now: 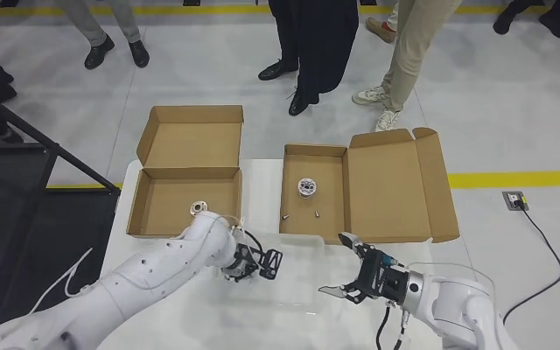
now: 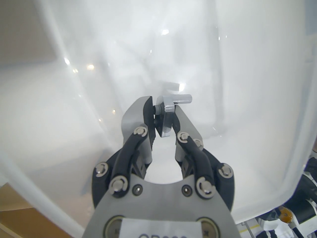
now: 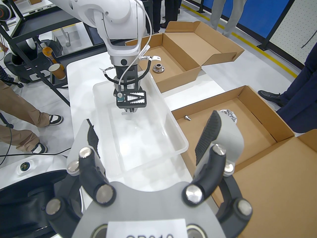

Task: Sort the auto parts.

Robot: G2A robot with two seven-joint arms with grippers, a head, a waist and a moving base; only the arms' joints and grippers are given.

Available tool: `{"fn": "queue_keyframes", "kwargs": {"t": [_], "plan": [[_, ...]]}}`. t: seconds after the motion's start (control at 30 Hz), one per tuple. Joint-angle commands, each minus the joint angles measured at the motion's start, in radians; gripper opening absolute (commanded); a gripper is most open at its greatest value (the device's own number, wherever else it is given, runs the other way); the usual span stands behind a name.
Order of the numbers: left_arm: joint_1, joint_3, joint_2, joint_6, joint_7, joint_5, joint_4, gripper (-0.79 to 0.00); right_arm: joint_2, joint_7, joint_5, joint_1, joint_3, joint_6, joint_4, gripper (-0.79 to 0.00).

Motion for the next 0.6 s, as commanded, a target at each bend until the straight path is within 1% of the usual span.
{"fn": "queue_keyframes", "kwargs": {"t": [0.0,0.13,0.3,0.4,0.47,0.57], "plan": [[-0.017,0.0,0.025,0.0,0.012,-0.016,-0.041,-0.785,0.0,0.0,0.0,0.0,0.0,0.0,0.0,0.0],[-0.051,-0.003,0.088,0.0,0.03,-0.058,-0.124,-0.785,0.0,0.0,0.0,0.0,0.0,0.0,0.0,0.0],[-0.067,-0.041,0.189,0.0,0.077,-0.112,-0.228,-0.785,0.0,0.0,0.0,0.0,0.0,0.0,0.0,0.0],[-0.058,-0.089,0.256,0.0,0.133,-0.133,-0.274,-0.785,0.0,0.0,0.0,0.0,0.0,0.0,0.0,0.0],[-0.042,-0.134,0.301,0.0,0.182,-0.14,-0.285,-0.785,0.0,0.0,0.0,0.0,0.0,0.0,0.0,0.0],[0.002,-0.216,0.364,0.001,0.306,-0.15,-0.294,-0.785,0.0,0.0,0.0,0.0,0.0,0.0,0.0,0.0]]}}
